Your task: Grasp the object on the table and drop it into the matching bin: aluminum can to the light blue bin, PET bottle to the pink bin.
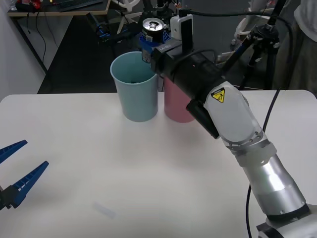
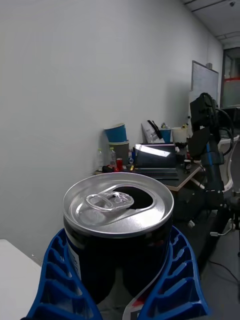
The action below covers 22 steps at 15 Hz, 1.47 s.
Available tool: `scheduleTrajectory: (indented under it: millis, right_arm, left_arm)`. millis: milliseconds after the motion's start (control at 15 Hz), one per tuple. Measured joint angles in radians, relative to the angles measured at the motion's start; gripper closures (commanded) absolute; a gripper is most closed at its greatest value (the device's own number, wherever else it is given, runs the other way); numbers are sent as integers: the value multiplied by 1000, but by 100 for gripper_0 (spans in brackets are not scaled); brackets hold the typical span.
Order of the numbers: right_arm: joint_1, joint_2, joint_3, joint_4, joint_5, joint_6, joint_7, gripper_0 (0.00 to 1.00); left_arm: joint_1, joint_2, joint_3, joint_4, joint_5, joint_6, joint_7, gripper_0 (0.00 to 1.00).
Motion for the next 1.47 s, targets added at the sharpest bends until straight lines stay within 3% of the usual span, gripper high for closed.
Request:
scheduleTrajectory:
  millis: [600, 1133, 1200, 1267, 1467]
  right_arm:
    - [-218, 26, 18, 315, 2, 97, -2, 100]
    - [-260, 44, 39, 369, 2, 117, -7, 100]
    - [-260, 44, 39, 368, 2, 119, -6, 40]
    - [-260, 45, 42, 368, 2, 128, -2, 0]
    - [-259, 42, 51, 369, 2, 158, 7, 0]
  left_arm:
    - [0, 0, 0, 0, 0, 0, 0, 0]
    - [0, 0, 0, 0, 0, 0, 0, 0]
    - [0, 0, 0, 0, 0, 0, 0, 0]
    - [0, 0, 0, 0, 0, 0, 0, 0]
    - [0, 0, 0, 0, 0, 0, 0, 0]
